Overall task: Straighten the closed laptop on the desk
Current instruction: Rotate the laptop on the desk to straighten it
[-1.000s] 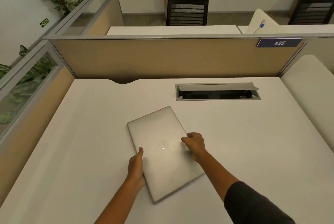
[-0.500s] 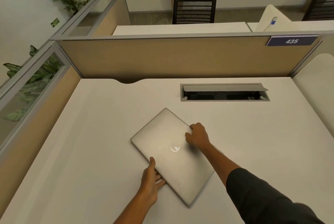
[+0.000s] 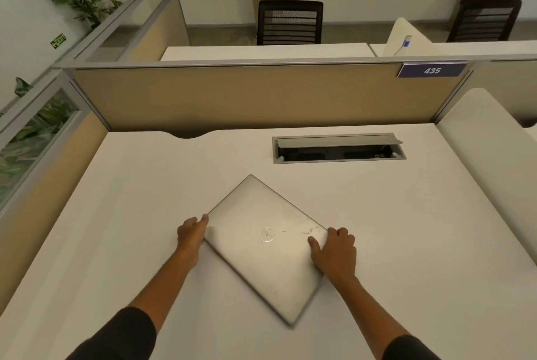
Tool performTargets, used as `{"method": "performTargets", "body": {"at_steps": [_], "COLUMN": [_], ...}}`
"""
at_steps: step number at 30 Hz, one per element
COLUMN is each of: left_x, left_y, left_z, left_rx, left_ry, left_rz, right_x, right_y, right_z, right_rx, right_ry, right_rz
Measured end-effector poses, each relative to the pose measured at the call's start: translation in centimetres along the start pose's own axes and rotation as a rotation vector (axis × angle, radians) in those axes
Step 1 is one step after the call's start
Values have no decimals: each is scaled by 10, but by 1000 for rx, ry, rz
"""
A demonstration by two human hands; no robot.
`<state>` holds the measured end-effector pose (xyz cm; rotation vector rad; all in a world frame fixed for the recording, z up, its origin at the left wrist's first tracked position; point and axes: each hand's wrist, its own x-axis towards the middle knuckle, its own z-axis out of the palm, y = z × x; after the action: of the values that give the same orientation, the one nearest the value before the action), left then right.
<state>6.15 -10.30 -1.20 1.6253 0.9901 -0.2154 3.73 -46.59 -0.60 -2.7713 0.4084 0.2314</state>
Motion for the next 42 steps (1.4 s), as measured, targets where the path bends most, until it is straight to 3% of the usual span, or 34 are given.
{"method": "performTargets", "body": {"at_steps": [7,16,22,31,42], "left_x": [7,9,3,-23,-52], "left_y": [21,18,15,-4,-39], "left_z": [4,14,23,28,27], "left_rx": [230,479,385,276,241], "left_ry": [-104,-49,-15,3,-12], "left_rz": [121,181,123,49,83], "right_x": [-13,0,11,59,91], "right_y": [18,7,13,6,-2], "right_z": [-2,-5,-9,-27,-63], "right_rx": [289,822,994,969,913], "right_ry": [-67,-184,-146,-92,-150], "right_rz": [256,601,566,442,322]}}
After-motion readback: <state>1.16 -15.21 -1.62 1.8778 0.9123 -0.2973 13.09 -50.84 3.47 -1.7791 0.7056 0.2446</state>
